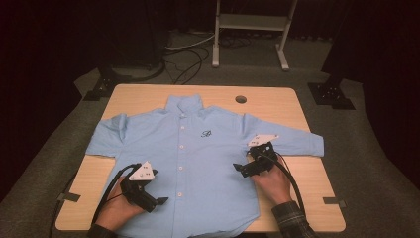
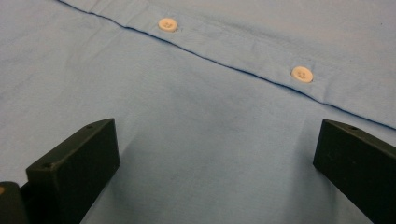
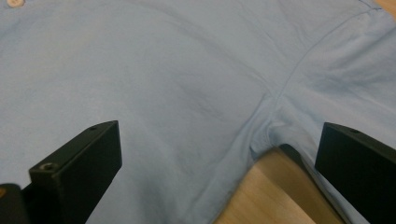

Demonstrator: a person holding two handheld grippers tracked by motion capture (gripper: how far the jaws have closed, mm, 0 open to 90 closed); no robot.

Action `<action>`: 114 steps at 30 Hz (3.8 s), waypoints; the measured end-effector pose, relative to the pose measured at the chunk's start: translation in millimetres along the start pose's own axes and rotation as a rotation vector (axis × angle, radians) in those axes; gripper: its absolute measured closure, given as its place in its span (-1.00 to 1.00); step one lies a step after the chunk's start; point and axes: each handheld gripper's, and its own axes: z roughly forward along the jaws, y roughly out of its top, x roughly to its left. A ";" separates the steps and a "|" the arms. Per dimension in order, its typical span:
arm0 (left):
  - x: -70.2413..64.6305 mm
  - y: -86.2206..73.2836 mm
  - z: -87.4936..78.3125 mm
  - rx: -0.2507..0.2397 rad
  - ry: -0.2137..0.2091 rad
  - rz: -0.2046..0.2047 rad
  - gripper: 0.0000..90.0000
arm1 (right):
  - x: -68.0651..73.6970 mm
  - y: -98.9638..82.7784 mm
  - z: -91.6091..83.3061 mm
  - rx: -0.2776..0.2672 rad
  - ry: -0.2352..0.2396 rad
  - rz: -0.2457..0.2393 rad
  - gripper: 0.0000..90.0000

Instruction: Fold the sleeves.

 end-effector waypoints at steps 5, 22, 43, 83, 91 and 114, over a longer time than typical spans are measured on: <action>0.1 0.0 0.0 0.000 -0.001 0.001 -1.00 | -3.3 -3.0 -3.9 -0.001 -0.018 -0.003 -0.99; 0.4 0.0 -0.1 0.001 -0.003 0.004 -1.00 | -19.1 -19.6 -21.1 -0.003 -0.076 0.042 -0.99; 1.9 -0.1 -0.1 0.000 -0.009 0.009 -1.00 | -43.5 -39.9 -43.6 0.003 -0.156 0.098 -0.99; 2.0 -0.1 -0.1 0.000 -0.010 0.010 -1.00 | -103.5 -82.3 -90.4 -0.018 -0.294 0.275 -0.99; 2.0 -0.1 -0.1 0.000 -0.010 0.010 -1.00 | -117.9 -94.0 -100.7 -0.006 -0.314 0.316 -0.99; 2.0 -0.1 0.0 0.000 -0.010 0.010 -1.00 | -155.4 -122.5 -99.4 0.019 -0.305 0.426 -0.99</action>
